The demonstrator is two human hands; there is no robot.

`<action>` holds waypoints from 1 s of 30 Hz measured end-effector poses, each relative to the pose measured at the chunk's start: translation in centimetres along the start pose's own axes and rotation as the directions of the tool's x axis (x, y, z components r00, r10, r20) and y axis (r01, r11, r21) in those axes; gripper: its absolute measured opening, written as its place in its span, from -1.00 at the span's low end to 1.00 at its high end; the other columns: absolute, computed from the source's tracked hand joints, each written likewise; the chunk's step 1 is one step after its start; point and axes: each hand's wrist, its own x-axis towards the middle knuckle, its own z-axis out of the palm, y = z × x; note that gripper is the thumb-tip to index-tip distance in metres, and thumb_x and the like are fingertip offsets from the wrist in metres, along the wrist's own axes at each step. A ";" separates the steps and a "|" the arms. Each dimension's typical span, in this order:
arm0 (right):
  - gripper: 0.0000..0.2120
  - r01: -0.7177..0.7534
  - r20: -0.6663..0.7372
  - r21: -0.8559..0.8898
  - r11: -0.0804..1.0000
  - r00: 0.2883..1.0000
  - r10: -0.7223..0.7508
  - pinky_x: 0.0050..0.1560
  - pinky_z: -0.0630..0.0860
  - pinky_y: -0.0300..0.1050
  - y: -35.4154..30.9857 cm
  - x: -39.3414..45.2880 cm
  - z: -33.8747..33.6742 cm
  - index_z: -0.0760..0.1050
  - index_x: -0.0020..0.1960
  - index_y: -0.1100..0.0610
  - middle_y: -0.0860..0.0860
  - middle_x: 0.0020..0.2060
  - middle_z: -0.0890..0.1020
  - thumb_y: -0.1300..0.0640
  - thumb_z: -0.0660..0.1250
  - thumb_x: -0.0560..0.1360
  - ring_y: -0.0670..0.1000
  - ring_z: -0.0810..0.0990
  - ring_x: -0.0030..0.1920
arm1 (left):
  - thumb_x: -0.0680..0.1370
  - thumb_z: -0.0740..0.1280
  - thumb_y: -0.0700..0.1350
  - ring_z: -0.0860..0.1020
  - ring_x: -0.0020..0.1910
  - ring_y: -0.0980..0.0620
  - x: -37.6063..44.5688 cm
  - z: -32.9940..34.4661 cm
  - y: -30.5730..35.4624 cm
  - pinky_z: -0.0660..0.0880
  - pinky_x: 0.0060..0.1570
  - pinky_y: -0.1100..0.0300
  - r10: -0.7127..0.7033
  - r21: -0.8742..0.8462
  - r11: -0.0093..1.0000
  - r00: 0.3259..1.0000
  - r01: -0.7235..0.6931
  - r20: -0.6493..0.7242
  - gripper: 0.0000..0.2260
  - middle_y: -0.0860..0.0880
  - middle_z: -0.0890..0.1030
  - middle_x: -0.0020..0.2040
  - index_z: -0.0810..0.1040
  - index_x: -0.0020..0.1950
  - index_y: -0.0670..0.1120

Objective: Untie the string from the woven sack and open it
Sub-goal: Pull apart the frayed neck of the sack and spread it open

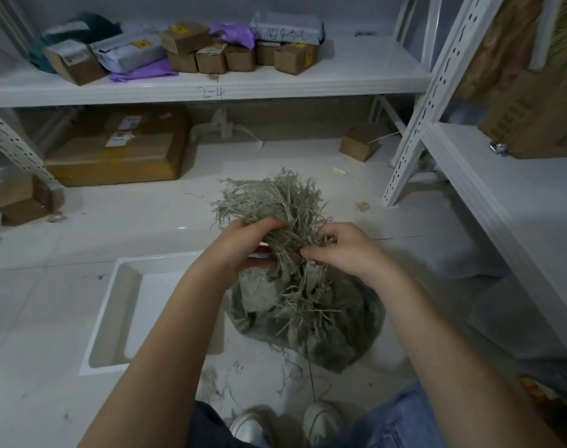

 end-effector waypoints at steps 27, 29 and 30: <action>-0.87 -0.201 -0.097 0.549 0.811 0.949 0.301 -0.23 0.38 -0.07 1.4 2.6 -2.1 0.42 -0.08 0.08 0.06 -0.16 0.47 0.06 0.24 0.41 0.12 0.47 -0.16 | 0.56 0.02 0.24 0.56 -0.31 -0.09 -2.4 2.9 0.1 0.42 -0.28 0.19 0.482 0.830 0.555 0.836 -0.058 -0.264 -0.51 -0.06 0.53 -0.35 0.44 -0.28 -0.11; -0.78 -0.200 -0.092 0.558 0.805 0.949 0.300 -0.12 0.45 -0.01 1.2 2.4 -1.9 0.47 0.01 0.15 0.14 -0.12 0.55 0.08 0.24 0.40 0.18 0.54 -0.08 | 0.49 -0.11 0.39 0.64 -0.19 -0.13 -2.0 3.9 -0.4 0.53 -0.04 0.08 0.196 0.859 0.512 0.971 0.018 -0.137 -0.33 -0.13 0.60 -0.26 0.49 -0.20 -0.15; -0.73 -0.199 -0.094 0.562 0.802 0.949 0.301 -0.08 0.46 0.02 1.0 2.3 -1.9 0.49 0.02 0.17 0.18 -0.09 0.58 0.07 0.24 0.37 0.21 0.56 -0.04 | 0.48 -0.14 0.41 0.65 -0.15 -0.15 -1.9 4.0 -0.5 0.55 0.02 0.03 0.072 0.851 0.524 0.992 0.049 -0.101 -0.28 -0.15 0.58 -0.24 0.50 -0.15 -0.18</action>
